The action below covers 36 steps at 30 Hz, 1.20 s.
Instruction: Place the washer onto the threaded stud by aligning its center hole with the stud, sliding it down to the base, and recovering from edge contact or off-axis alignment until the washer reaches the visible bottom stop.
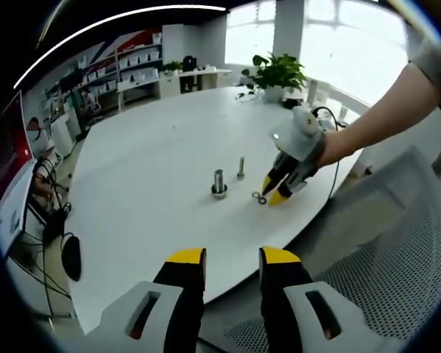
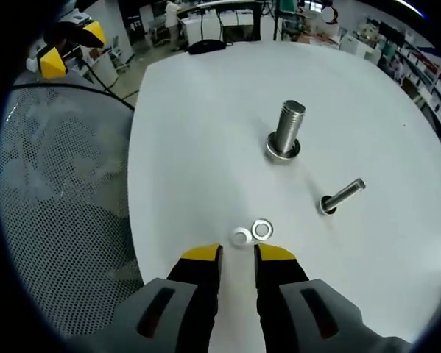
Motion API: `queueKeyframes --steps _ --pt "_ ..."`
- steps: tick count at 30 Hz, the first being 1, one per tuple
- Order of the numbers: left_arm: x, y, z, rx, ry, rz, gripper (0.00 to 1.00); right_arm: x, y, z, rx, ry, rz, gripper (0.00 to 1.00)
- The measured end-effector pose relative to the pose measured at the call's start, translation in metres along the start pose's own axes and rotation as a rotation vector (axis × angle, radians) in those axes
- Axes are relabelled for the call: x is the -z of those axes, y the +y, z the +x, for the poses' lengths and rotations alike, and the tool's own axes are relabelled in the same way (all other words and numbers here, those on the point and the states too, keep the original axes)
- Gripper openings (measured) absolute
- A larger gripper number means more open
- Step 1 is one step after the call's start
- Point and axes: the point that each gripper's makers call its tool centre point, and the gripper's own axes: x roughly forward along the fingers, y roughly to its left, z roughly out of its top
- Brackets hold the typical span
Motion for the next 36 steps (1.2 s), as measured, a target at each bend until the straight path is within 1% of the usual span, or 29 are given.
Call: queueKeyframes --steps 2,3,7,8,9,10,11,13,14,15,21,23,25,28,32,36 --pt "0.0 0.0 0.0 0.0 0.003 0.0 0.27 0.001 0.0 0.002 0.004 0.015 -0.018 0.19" --pt "0.0 0.0 0.0 -0.001 0.004 0.001 0.27 -0.001 -0.002 0.002 0.011 0.011 -0.031 0.19" --pt "0.0 0.002 0.0 -0.005 -0.002 -0.002 0.27 -0.006 -0.003 0.004 0.003 0.019 -0.021 0.19" --pt "-0.001 0.002 0.0 -0.006 -0.003 -0.002 0.27 -0.006 -0.001 0.004 0.001 0.024 -0.036 0.19" --pt "-0.001 0.002 0.0 -0.007 -0.004 -0.003 0.27 -0.005 -0.003 0.004 0.011 0.039 -0.085 0.18" --pt "-0.001 0.002 0.0 -0.009 -0.004 -0.003 0.27 -0.006 -0.003 0.004 0.01 0.039 -0.121 0.18" --pt "-0.001 0.003 0.0 -0.011 -0.006 -0.004 0.27 -0.004 0.001 0.004 0.0 0.043 -0.127 0.16" --pt "-0.002 0.003 0.0 -0.013 -0.009 -0.007 0.27 -0.004 0.001 0.003 0.003 0.05 -0.167 0.16" --pt "-0.002 0.003 0.0 -0.013 -0.01 -0.007 0.27 -0.002 0.003 0.003 -0.007 0.057 -0.175 0.15" --pt "-0.001 0.003 0.0 -0.013 -0.009 -0.007 0.27 -0.002 0.001 0.003 -0.002 0.054 -0.174 0.15" --pt "-0.001 0.003 0.0 -0.01 -0.007 -0.006 0.27 0.011 -0.002 -0.003 -0.024 0.072 -0.174 0.15" --pt "-0.001 0.002 0.0 -0.008 -0.007 -0.005 0.27 0.014 -0.001 -0.005 -0.034 0.079 -0.192 0.16" --pt "-0.001 0.002 0.0 -0.006 -0.005 -0.004 0.27 0.015 0.0 -0.005 -0.038 0.087 -0.211 0.16" --pt "-0.001 0.002 0.0 -0.004 -0.006 -0.004 0.27 0.014 -0.001 -0.004 -0.046 0.099 -0.208 0.16" --pt "-0.001 0.001 0.0 0.001 -0.006 -0.003 0.27 0.014 0.001 -0.003 -0.056 0.136 -0.255 0.16" --pt "-0.001 0.001 0.0 0.001 -0.004 -0.003 0.27 0.014 0.002 -0.002 -0.054 0.214 -0.315 0.15"
